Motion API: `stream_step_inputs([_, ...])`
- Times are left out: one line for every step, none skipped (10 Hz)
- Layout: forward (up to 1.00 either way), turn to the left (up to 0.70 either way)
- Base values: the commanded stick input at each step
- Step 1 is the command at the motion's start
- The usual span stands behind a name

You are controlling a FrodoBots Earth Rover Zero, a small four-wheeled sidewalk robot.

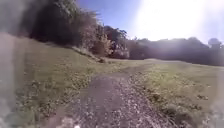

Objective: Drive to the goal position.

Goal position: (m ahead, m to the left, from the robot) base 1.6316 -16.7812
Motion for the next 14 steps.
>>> stream_step_inputs([1.00, -0.18])
stream_step_inputs([1.00, 0.00])
stream_step_inputs([1.00, 0.00])
stream_step_inputs([1.00, 0.00])
stream_step_inputs([1.00, 0.00])
stream_step_inputs([1.00, 0.00])
stream_step_inputs([1.00, 0.00])
stream_step_inputs([1.00, 0.00])
stream_step_inputs([1.00, 0.00])
stream_step_inputs([1.00, 0.00])
stream_step_inputs([1.00, 0.00])
stream_step_inputs([1.00, 0.00])
stream_step_inputs([1.00, 0.00])
stream_step_inputs([1.00, 0.00])
